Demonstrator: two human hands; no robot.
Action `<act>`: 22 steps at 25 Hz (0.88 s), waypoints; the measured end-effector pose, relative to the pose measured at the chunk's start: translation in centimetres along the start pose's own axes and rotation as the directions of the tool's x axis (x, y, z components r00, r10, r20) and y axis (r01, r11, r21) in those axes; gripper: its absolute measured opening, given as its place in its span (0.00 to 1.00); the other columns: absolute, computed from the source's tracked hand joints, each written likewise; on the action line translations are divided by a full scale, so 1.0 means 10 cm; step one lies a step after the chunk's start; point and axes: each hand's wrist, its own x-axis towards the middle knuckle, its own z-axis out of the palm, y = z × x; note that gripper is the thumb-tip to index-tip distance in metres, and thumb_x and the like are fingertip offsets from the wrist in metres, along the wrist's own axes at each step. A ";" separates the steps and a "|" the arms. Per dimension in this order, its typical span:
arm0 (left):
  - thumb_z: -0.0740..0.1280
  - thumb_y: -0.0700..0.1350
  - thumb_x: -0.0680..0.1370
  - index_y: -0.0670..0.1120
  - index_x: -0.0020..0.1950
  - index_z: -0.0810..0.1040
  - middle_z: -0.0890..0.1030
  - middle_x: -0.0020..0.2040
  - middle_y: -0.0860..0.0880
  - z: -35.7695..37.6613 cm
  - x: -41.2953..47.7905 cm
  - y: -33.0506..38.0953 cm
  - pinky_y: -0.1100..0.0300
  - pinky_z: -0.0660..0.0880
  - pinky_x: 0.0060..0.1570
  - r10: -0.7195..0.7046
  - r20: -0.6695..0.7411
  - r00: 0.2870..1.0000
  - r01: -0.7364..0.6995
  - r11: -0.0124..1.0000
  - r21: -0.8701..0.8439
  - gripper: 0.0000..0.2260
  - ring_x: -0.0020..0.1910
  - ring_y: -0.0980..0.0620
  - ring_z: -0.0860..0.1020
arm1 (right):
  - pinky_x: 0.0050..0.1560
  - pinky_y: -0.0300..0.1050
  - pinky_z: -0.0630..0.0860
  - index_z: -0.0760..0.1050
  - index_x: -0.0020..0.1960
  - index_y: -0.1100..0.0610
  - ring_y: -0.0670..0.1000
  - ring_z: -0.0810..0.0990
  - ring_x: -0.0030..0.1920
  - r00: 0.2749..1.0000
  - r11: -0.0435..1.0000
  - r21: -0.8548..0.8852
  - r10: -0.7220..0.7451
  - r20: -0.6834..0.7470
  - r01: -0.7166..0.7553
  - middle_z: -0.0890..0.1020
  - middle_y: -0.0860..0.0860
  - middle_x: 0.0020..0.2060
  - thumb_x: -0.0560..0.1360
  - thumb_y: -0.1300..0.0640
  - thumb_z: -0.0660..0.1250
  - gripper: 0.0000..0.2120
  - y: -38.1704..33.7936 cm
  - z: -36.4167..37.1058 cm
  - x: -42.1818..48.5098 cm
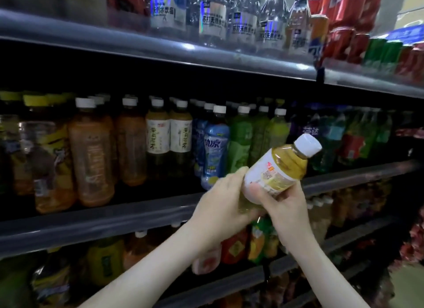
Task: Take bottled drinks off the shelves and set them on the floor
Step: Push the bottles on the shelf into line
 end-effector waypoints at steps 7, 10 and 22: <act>0.73 0.56 0.68 0.51 0.63 0.71 0.79 0.55 0.53 -0.28 0.10 -0.29 0.53 0.77 0.50 -0.370 -0.464 0.805 0.383 0.921 -0.070 0.26 0.54 0.53 0.78 | 0.62 0.25 0.64 0.60 0.69 0.39 0.30 0.65 0.66 0.833 0.979 -0.032 -0.153 0.532 0.200 0.68 0.31 0.65 0.70 0.50 0.71 0.32 0.23 0.30 0.71; 0.73 0.57 0.70 0.49 0.62 0.70 0.79 0.57 0.50 -0.54 0.09 -0.52 0.56 0.75 0.52 -0.536 -0.544 0.645 0.586 0.804 -0.098 0.25 0.56 0.49 0.78 | 0.67 0.24 0.52 0.53 0.72 0.39 0.32 0.55 0.69 0.831 0.866 -0.245 -0.282 0.480 0.436 0.61 0.37 0.70 0.75 0.51 0.69 0.34 0.48 0.50 0.80; 0.68 0.61 0.73 0.41 0.72 0.56 0.72 0.65 0.43 -0.67 0.28 -1.09 0.57 0.73 0.54 -0.682 -0.271 0.679 0.726 0.678 0.114 0.38 0.61 0.45 0.75 | 0.62 0.62 0.61 0.58 0.76 0.58 0.65 0.54 0.70 0.855 0.527 -0.719 -0.486 0.182 0.453 0.51 0.63 0.75 0.64 0.69 0.76 0.46 0.96 1.21 0.71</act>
